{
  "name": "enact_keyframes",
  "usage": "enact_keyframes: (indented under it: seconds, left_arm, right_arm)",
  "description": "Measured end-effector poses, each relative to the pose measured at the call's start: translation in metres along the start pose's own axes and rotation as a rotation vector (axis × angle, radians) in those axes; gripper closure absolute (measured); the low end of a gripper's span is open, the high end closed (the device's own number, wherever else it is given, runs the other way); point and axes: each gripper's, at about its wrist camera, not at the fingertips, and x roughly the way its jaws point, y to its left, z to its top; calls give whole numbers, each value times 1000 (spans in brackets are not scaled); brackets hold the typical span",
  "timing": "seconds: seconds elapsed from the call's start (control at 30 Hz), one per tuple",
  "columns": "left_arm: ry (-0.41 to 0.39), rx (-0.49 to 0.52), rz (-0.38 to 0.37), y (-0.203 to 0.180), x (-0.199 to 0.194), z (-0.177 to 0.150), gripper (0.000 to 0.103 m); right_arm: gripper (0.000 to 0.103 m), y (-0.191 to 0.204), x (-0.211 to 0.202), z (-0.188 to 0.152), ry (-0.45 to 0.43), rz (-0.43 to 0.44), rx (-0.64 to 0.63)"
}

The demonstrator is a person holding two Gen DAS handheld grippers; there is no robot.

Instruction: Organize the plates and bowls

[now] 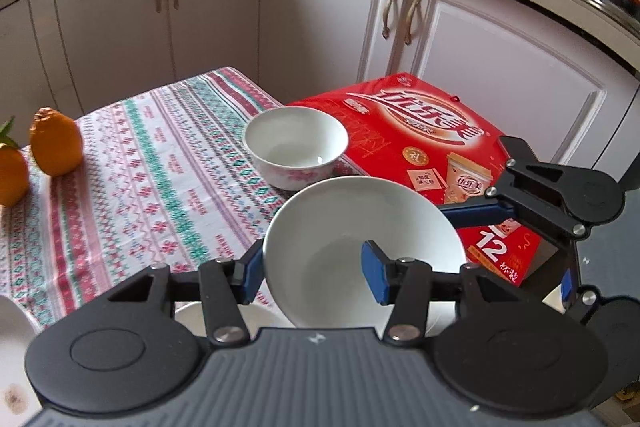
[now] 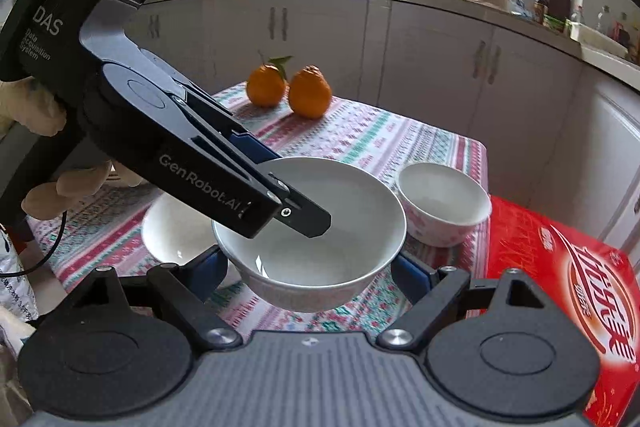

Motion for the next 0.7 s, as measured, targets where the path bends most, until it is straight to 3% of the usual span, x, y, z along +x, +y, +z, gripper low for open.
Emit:
enact_keyframes:
  seconds: [0.7]
  left_arm:
    - [-33,-104,77,52,-44,-38,53]
  right_arm:
    - [11,50,38,25,34,133,-59]
